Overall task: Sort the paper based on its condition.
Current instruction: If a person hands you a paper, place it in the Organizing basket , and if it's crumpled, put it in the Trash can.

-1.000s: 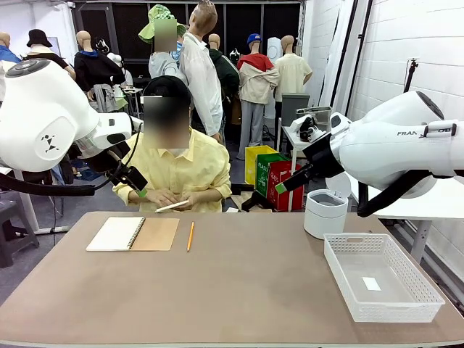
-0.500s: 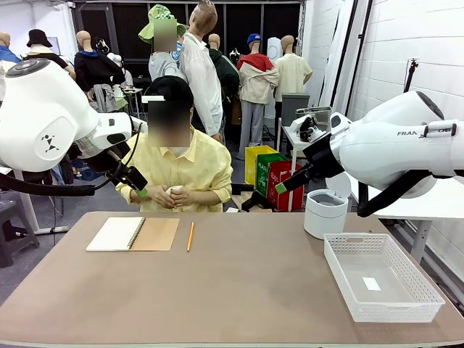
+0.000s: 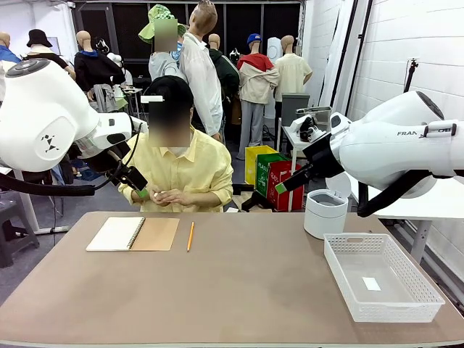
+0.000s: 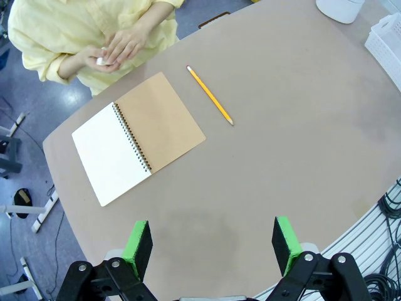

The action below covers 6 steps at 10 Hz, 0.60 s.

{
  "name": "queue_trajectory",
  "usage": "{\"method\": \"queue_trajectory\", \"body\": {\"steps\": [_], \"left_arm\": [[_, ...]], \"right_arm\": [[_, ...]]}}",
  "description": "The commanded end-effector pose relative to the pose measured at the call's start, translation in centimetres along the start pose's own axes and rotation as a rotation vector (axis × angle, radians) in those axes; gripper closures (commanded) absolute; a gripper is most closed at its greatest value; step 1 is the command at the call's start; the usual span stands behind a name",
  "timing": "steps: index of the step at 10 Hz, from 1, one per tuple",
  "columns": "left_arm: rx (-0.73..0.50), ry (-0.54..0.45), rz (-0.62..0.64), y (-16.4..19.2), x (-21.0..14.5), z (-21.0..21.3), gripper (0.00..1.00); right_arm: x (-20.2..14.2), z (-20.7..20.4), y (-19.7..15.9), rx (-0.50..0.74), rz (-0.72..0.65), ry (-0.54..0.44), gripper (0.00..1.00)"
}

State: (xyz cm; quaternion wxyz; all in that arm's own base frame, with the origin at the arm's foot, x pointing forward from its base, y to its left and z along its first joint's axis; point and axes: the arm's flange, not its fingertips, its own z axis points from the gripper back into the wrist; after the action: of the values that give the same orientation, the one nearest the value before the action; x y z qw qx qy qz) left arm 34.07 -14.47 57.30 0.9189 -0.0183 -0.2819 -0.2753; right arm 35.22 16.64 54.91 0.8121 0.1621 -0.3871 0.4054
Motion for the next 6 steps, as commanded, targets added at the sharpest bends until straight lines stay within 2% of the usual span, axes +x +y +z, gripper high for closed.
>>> {"method": "queue_trajectory", "body": {"steps": [1, 6], "left_arm": [[0.001, -0.011, -0.008, 0.14, -0.08, -0.22, 0.0], [0.001, -0.011, -0.008, 0.14, -0.08, -0.22, 0.0]], "right_arm": [[-0.09, -0.01, 0.04, 0.007, -0.004, 0.002, 0.0], [-0.09, -0.01, 0.04, 0.007, -0.004, 0.002, 0.0]]}}
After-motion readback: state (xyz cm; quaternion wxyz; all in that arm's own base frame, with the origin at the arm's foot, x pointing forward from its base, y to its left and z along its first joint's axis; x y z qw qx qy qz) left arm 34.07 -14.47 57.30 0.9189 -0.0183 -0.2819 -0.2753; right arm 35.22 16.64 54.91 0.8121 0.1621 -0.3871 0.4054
